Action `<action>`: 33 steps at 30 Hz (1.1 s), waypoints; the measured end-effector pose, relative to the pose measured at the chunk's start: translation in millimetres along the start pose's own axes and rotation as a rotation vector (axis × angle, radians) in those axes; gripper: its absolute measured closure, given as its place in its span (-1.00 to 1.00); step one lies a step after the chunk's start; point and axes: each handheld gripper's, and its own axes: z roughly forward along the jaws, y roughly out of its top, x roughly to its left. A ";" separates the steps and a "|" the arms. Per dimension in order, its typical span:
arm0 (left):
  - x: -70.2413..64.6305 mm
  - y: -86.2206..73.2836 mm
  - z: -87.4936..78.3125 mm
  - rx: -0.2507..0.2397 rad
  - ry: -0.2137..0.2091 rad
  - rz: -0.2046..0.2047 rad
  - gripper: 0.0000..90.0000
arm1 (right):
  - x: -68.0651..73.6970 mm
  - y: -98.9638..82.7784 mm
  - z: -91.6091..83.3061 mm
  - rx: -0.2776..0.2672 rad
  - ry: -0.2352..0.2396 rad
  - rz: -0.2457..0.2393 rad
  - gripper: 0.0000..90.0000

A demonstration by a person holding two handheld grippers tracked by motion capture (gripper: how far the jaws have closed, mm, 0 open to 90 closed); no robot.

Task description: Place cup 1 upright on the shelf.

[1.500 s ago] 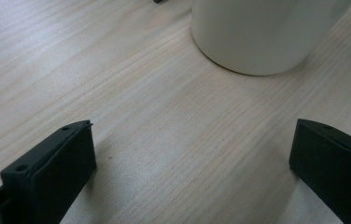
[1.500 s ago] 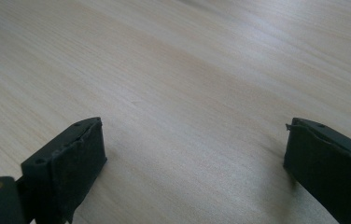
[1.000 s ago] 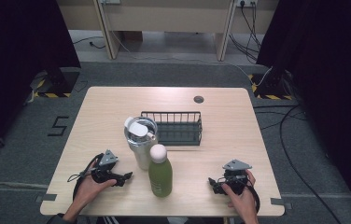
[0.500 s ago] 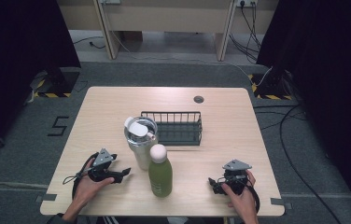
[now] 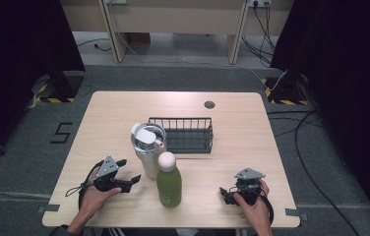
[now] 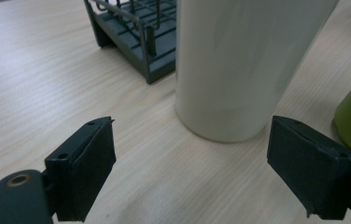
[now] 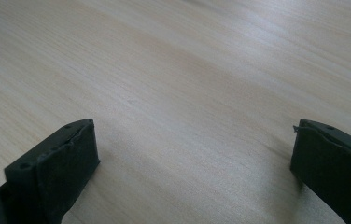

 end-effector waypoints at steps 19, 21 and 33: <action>-8.4 12.5 11.4 -0.092 -0.061 0.005 -0.67 | -0.6 0.2 0.5 0.000 0.004 -0.006 -0.99; -9.9 14.1 14.6 -0.103 -0.064 0.006 -0.67 | -0.4 0.2 0.4 0.001 0.005 -0.003 -0.99; -17.0 21.3 28.9 -0.147 -0.098 0.011 -0.67 | -0.4 0.2 0.4 0.001 0.005 -0.003 -0.99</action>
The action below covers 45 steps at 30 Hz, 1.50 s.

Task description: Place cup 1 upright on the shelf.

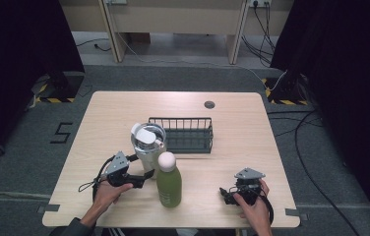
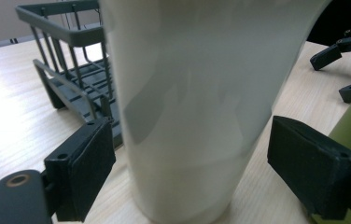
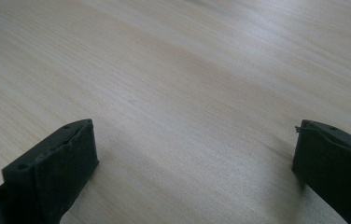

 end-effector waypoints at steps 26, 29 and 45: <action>-3.9 1.3 25.5 -0.098 0.016 -0.013 -0.89 | -0.4 0.1 0.2 -0.002 0.003 -0.010 -0.99; -3.7 1.1 26.5 -0.107 0.018 -0.018 -0.86 | -0.2 0.1 0.1 -0.001 0.004 -0.008 -0.99; -5.6 0.1 26.5 -0.129 0.047 -0.006 -0.76 | -0.3 0.2 0.1 -0.001 0.006 -0.012 -0.99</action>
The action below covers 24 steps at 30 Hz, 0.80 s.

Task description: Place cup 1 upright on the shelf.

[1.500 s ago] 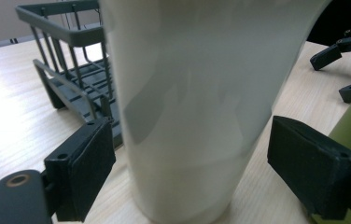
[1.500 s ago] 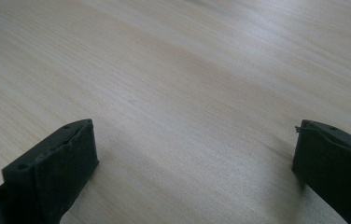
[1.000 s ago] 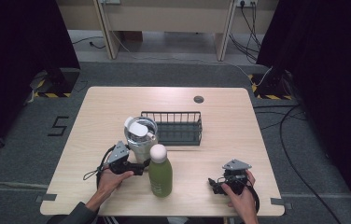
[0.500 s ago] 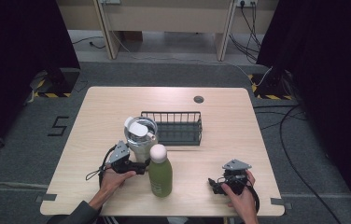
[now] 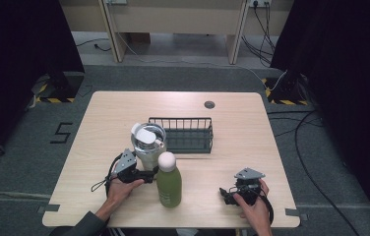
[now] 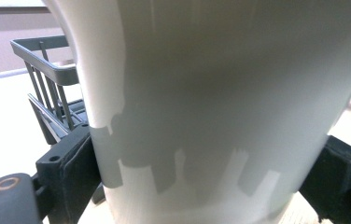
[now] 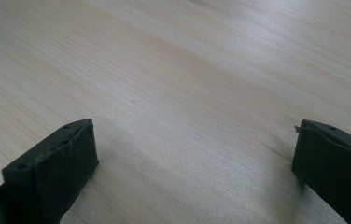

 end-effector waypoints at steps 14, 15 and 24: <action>-0.6 9.8 -5.9 0.026 -0.011 -0.009 -0.76 | -0.1 0.0 0.0 0.000 0.002 -0.003 -0.99; -1.0 11.5 -6.9 0.027 -0.014 -0.010 -0.76 | 0.0 0.0 0.0 0.001 0.002 -0.003 -0.99; -2.5 20.5 -11.0 0.051 -0.006 -0.012 -0.76 | -0.1 0.0 0.0 0.000 0.002 -0.003 -0.99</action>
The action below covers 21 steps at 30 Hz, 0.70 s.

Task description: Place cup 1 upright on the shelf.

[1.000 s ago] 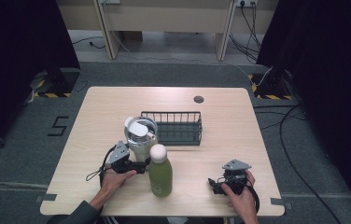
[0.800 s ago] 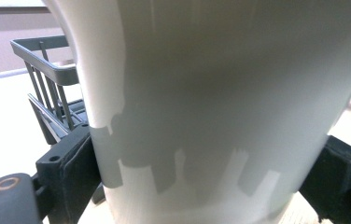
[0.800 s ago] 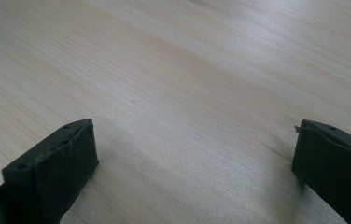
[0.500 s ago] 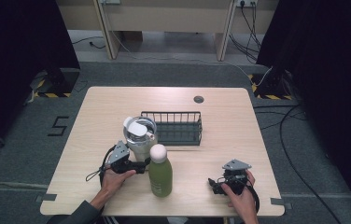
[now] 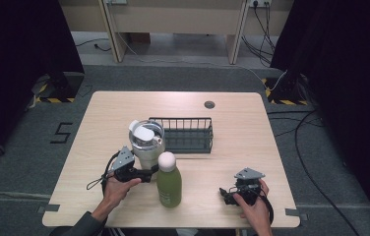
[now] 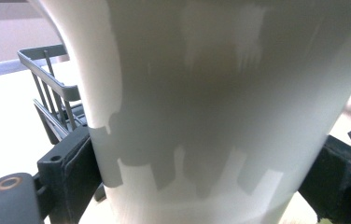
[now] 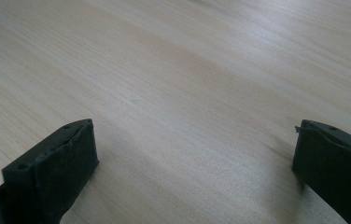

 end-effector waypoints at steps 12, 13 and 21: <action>0.0 17.0 -10.4 -0.019 0.009 0.046 -0.75 | -0.2 0.0 0.1 -0.001 0.000 -0.003 -0.99; -0.1 19.2 -11.7 -0.021 0.003 0.041 -0.75 | -0.2 0.0 0.1 -0.001 0.000 -0.003 -0.99; 0.4 37.4 -19.7 -0.042 -0.001 0.026 -0.75 | -0.2 0.0 0.1 -0.001 0.000 -0.003 -0.99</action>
